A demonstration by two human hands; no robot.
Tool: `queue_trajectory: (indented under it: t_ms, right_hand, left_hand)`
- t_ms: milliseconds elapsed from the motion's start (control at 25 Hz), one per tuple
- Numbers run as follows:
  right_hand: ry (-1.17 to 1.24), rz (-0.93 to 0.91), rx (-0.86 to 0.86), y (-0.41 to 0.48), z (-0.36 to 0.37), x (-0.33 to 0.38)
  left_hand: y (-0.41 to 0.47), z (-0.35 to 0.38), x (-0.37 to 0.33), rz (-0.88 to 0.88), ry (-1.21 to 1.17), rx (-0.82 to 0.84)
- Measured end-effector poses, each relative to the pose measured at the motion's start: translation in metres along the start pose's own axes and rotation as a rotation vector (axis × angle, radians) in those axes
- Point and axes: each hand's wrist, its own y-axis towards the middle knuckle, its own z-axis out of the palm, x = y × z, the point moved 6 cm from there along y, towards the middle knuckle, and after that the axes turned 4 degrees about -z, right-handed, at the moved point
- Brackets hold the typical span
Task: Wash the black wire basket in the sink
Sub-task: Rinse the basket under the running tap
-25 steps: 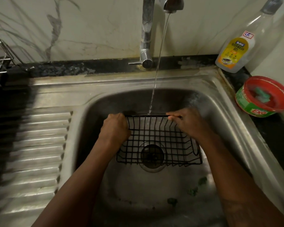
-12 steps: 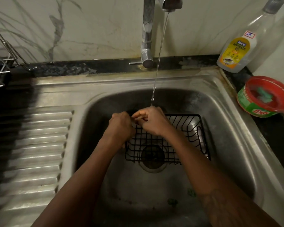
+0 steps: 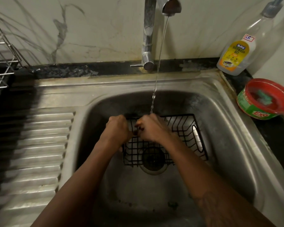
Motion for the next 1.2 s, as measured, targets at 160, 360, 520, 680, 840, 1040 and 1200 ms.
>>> queue_trajectory:
  t_ms: [160, 360, 520, 680, 840, 1040, 1200]
  right_hand:
    - [0.190, 0.025, -0.026, -0.002, 0.001, -0.014]
    - [0.153, 0.283, -0.207, -0.028, -0.025, -0.088]
    - [0.085, 0.092, -0.007, -0.004, 0.000, -0.018]
    - [0.289, -0.054, 0.028, 0.013, 0.018, 0.019]
    - [0.302, 0.149, -0.037, -0.009, 0.003, -0.048]
    - [0.185, 0.327, -0.214, -0.023, -0.011, -0.089]
    - [0.064, 0.267, -0.203, -0.009, -0.005, -0.055]
  left_hand:
    - [-0.006, -0.013, 0.006, -0.038, -0.007, -0.079]
    - [-0.013, -0.015, 0.007, -0.062, -0.036, -0.077]
    - [-0.014, -0.009, -0.002, -0.032, -0.061, -0.046]
    - [-0.013, -0.009, -0.003, -0.015, 0.006, -0.040]
    - [-0.013, -0.015, 0.008, -0.073, -0.021, -0.081]
    - [-0.014, -0.014, 0.005, -0.078, -0.039, -0.065]
    - [-0.010, -0.015, 0.010, -0.083, -0.031, -0.056]
